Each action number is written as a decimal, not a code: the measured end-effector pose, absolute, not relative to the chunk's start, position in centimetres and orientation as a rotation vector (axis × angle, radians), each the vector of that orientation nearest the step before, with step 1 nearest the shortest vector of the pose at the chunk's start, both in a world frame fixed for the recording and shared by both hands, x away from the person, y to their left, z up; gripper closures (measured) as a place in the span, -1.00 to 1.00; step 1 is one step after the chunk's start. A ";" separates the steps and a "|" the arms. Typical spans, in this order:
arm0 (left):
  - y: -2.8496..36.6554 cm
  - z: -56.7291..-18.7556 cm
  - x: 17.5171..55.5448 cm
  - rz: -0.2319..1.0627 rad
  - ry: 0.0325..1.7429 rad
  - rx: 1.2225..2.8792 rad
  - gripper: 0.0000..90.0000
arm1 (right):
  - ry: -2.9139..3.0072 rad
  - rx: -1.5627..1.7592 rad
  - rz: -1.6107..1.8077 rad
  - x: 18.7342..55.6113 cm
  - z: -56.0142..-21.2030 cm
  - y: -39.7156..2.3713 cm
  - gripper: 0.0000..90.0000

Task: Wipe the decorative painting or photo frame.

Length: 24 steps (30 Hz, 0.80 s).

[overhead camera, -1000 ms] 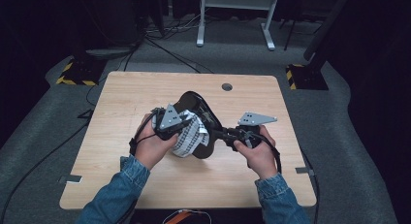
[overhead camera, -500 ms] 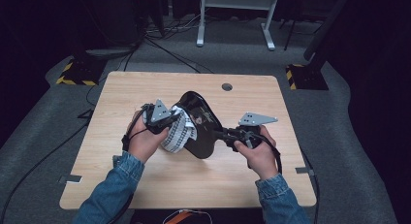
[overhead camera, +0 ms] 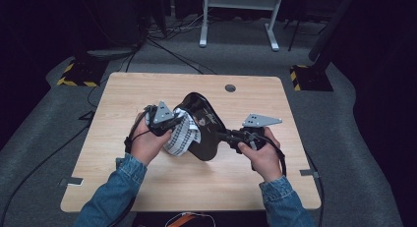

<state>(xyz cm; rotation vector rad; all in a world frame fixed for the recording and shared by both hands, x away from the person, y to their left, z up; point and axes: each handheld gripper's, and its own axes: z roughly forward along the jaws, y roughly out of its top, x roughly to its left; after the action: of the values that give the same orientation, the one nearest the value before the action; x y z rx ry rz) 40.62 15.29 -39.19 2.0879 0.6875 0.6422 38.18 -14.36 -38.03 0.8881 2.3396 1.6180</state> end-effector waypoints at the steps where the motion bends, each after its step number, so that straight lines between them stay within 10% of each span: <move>1: 14.7 -39.2 40.2 0.633 0.663 2.090 0.80 | 2.340 0.889 1.616 38.2 -38.0 -14.4 0.74; 24: 17.0 -41.2 42.0 0.725 0.769 2.132 0.80 | 2.340 0.888 1.615 38.1 -38.0 -14.4 0.73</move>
<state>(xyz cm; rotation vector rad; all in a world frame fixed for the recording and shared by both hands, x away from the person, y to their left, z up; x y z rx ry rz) 42.01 17.04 -41.23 2.1324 0.7686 0.7249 38.12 -14.37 -37.98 0.8878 2.3402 1.6153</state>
